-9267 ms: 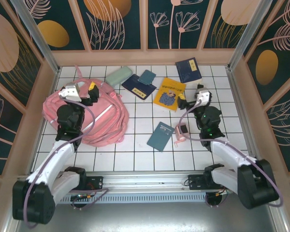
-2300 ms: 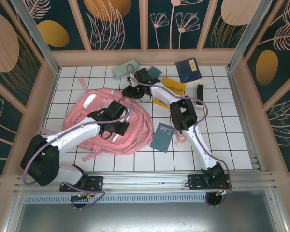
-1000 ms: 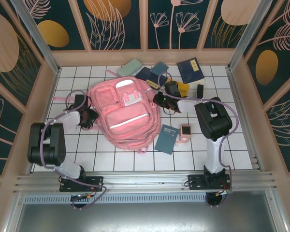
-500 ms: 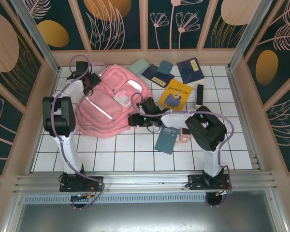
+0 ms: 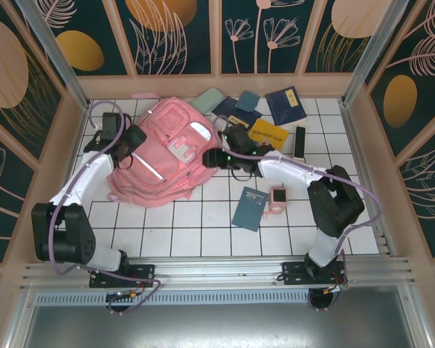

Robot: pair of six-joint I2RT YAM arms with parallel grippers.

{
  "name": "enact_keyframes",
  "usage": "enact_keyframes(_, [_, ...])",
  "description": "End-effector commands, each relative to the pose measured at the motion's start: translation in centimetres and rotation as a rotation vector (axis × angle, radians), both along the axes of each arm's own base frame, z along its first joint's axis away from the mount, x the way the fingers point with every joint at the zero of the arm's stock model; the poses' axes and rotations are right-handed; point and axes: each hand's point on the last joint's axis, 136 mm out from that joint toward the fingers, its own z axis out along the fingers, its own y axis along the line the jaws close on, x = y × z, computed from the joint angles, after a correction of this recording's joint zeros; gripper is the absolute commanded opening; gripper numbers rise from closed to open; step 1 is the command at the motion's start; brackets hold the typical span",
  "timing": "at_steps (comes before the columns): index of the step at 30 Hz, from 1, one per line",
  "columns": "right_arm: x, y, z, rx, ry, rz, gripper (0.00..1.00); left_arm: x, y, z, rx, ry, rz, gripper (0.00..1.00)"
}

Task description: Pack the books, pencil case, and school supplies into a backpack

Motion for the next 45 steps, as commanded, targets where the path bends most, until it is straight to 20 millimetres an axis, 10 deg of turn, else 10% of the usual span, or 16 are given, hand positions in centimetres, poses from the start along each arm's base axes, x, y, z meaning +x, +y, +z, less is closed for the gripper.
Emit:
enact_keyframes(1, [4.0, -0.1, 0.2, -0.097, -0.059, -0.026, 0.67, -5.3, 0.3, -3.9, -0.028, 0.146, 0.037, 0.74])
enact_keyframes(7, [13.0, -1.5, -1.5, -0.151, -0.049, -0.129, 0.81, -11.8, 2.8, -5.2, 0.028, 0.229, 0.173, 0.75])
enact_keyframes(12, [15.7, -0.4, -5.9, -0.179, 0.037, -0.06, 0.82, -14.0, 3.2, -7.0, 0.052, 0.276, 0.179, 0.75])
enact_keyframes(17, [14.9, 0.6, -8.1, -0.133, 0.082, -0.013, 0.65, -12.8, 2.2, -9.7, 0.024, 0.323, 0.125, 0.73])
enact_keyframes(24, [12.6, -1.3, -9.0, -0.059, 0.13, -0.034, 0.14, -9.4, 1.7, -11.8, 0.051, 0.38, 0.074, 0.69])
enact_keyframes(29, [9.9, -3.6, -9.4, -0.045, 0.141, -0.087, 0.05, -6.9, 1.1, -12.0, 0.033, 0.372, 0.051, 0.69])
enact_keyframes(32, [8.6, -4.8, -8.6, -0.034, 0.123, -0.128, 0.09, -5.2, 1.2, -11.4, 0.054, 0.366, 0.049, 0.69])
enact_keyframes(37, [8.4, -7.2, -5.8, -0.102, 0.052, -0.218, 0.59, -4.9, 1.4, -9.2, 0.09, 0.315, 0.046, 0.7])
enact_keyframes(45, [2.7, -5.2, -1.7, -0.055, 0.084, -0.236, 0.52, -8.3, -2.0, -5.2, 0.099, 0.193, -0.105, 0.69])
